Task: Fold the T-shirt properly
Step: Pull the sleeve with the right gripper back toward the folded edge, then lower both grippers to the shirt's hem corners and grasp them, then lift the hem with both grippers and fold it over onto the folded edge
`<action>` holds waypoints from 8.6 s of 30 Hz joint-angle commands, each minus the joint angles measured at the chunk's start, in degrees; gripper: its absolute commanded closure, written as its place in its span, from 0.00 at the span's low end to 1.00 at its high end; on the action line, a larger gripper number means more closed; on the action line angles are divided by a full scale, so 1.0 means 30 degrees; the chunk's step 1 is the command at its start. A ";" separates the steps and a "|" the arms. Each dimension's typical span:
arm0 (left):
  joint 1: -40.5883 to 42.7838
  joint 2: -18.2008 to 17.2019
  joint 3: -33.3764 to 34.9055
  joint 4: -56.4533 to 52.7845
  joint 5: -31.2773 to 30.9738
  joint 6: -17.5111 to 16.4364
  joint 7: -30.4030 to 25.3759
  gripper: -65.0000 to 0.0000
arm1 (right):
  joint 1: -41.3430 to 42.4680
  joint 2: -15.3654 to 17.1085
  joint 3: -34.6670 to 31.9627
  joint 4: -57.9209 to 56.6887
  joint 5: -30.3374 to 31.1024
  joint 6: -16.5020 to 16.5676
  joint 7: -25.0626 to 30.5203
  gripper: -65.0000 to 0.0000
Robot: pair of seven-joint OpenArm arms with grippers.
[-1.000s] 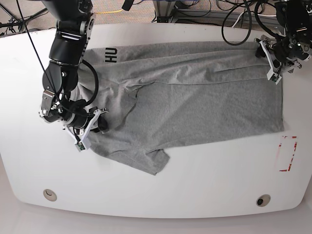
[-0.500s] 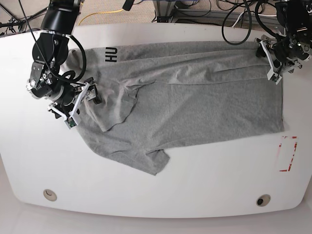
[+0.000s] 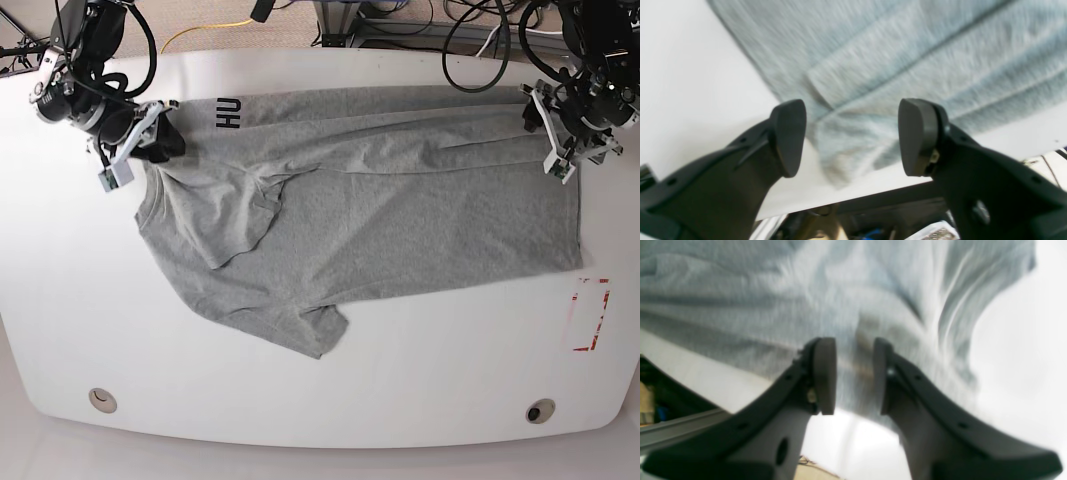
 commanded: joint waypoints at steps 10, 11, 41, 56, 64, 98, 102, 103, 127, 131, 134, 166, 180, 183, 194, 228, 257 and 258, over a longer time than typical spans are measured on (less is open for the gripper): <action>0.1287 -0.0182 0.0000 -0.1228 -0.0131 -0.0012 -0.0775 0.38 | -0.1978 0.0361 0.0495 0.0207 0.0297 0.0019 0.0425 0.76; 0.1287 -0.0212 0.0000 -0.1756 -0.0131 -0.0012 -0.1097 0.38 | -0.1949 0.0361 0.0495 0.0031 0.0297 0.0019 0.0425 0.76; 0.1052 -0.1472 0.0029 -0.5155 -0.0131 -0.0012 -0.3207 0.38 | -0.0366 0.4054 0.0407 -0.2840 -0.6296 0.0019 0.0630 0.77; 0.1023 -0.1501 0.0527 -0.5038 -0.0277 -0.0012 -0.3178 0.38 | -0.0747 0.2325 0.0378 0.1057 -0.4127 0.0019 -0.1069 0.77; 0.1052 -0.1530 0.0440 -0.2049 -0.1567 -0.0012 -0.2006 0.38 | 0.0923 0.1827 0.0378 0.0910 -0.4303 0.0019 -0.1480 0.77; -0.3021 0.0199 -0.5451 0.0647 0.1159 -0.0012 -0.0863 0.38 | 1.5282 0.1328 -0.2670 -1.3126 -0.7673 0.0019 0.3268 0.24; -0.2992 0.0228 -0.5568 0.0647 0.1247 -0.0012 -0.0863 0.38 | 1.6601 0.1387 -0.4370 -1.6144 -0.8494 0.0019 0.5671 0.24; -0.2992 0.0228 -0.5568 0.0647 0.1247 -0.0012 -0.0863 0.38 | 1.6982 0.1387 -0.4663 -1.7170 -0.8787 0.0019 0.6374 0.24; -0.4955 0.0199 -0.5451 0.0237 0.1276 -0.0012 -0.0951 0.37 | 1.8769 0.0596 -0.8531 -2.5522 -1.0516 0.0019 1.4843 0.30; -0.6362 0.0052 -0.5011 -0.1609 0.1276 0.1644 -0.0980 0.37 | 1.8769 0.0567 -0.8619 -2.5903 -1.0516 0.0019 1.5341 0.55; -0.8091 -0.0563 -0.4630 -0.3895 0.1510 0.3021 -0.1097 0.37 | 1.8769 0.0567 -0.8648 -2.6079 -1.0516 0.0019 1.5575 0.74; -1.4801 -0.1501 -0.0674 -2.1888 0.5027 0.5043 -1.2702 0.19 | 1.8769 0.0567 -0.8648 -2.6079 -1.0398 0.0019 1.5546 0.84; -1.5593 -0.0417 0.0322 -2.1946 0.5144 0.5043 -1.3405 0.77 | 1.8916 0.0567 -0.8677 -2.6049 -1.0398 0.0019 1.5575 0.84; -1.5622 -0.0592 0.1700 -2.1946 0.5144 0.5043 -1.3727 0.98 | 1.8945 0.0567 -0.8677 -2.6049 -1.0428 0.0019 1.5546 0.90; -1.5270 -0.0592 0.2227 -2.0188 0.5056 0.4985 -1.3493 1.00 | 1.9180 0.0713 -0.8531 -2.4467 -1.0398 0.0019 1.4901 1.00; -0.9820 0.0492 0.0176 -0.7822 0.5027 -0.0012 -0.9801 1.00 | 1.2703 0.1797 -0.3813 -0.9346 -1.0369 0.0019 0.6901 1.00; -0.4750 0.0375 -0.0674 -0.4833 0.5027 -0.0012 -0.7984 1.00 | 0.3883 0.0449 0.0495 -0.1082 -0.8992 0.0019 0.3385 0.98; -0.4662 0.0375 -0.0703 -0.5097 0.5027 -0.0012 -0.7984 1.00 | 0.3443 0.0449 0.0495 -0.0994 -0.8875 0.0019 0.3385 0.98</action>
